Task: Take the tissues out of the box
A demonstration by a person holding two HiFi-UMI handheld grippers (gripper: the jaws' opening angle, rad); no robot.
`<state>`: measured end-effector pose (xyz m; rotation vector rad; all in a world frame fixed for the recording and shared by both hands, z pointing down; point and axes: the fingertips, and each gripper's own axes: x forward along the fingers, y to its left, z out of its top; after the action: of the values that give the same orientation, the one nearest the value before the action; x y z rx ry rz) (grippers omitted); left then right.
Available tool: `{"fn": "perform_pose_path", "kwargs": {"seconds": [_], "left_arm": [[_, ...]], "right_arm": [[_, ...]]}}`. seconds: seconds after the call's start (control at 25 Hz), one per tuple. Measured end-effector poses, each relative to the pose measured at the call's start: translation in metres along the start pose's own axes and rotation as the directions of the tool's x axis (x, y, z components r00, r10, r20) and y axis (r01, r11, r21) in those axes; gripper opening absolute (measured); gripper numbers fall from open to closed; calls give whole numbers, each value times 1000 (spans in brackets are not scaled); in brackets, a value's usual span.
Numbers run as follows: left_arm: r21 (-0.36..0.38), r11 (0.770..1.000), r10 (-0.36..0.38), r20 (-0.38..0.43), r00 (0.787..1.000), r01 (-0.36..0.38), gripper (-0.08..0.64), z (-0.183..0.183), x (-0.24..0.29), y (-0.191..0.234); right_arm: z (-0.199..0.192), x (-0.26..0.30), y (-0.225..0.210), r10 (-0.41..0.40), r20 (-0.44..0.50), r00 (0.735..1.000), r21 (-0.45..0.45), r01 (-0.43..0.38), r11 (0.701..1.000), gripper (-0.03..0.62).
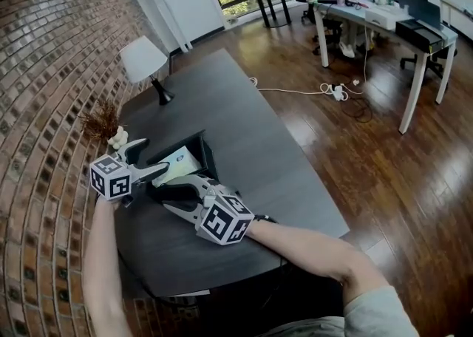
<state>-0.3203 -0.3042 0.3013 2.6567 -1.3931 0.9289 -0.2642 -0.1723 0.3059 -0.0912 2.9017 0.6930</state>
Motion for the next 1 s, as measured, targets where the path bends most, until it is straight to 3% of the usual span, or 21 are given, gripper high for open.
{"fn": "perform_pose_path", "kwargs": {"seconds": [0.12, 0.32, 0.4, 0.56, 0.72, 0.84, 1.0], "left_arm": [[42, 997, -52, -108, 993, 57, 423, -11, 7, -6], [80, 983, -141, -256, 956, 167, 380, -35, 20, -24], [81, 979, -159, -286, 945, 189, 338, -39, 24, -26], [40, 972, -202, -355, 913, 231, 341, -46, 32, -25], [-45, 965, -254, -392, 884, 257, 368, -54, 36, -25], [-109, 956, -293, -384, 876, 272, 370, -59, 39, -24], [-77, 953, -299, -397, 868, 293, 353, -59, 40, -27]], "right_arm": [[1, 1, 1, 4, 0, 1000, -3, -4, 1000, 160], [1, 2, 2, 9, 1, 1000, 0, -9, 1000, 158], [2, 2, 3, 14, 3, 1000, 1, -14, 1000, 158], [1, 4, 6, 26, 4, 1000, 0, -26, 1000, 156], [1, 5, 8, 34, 5, 999, 1, -34, 999, 155], [1, 7, 9, 38, 6, 999, -1, -38, 999, 154], [0, 9, 13, 50, 4, 999, -5, -50, 999, 150]]}}
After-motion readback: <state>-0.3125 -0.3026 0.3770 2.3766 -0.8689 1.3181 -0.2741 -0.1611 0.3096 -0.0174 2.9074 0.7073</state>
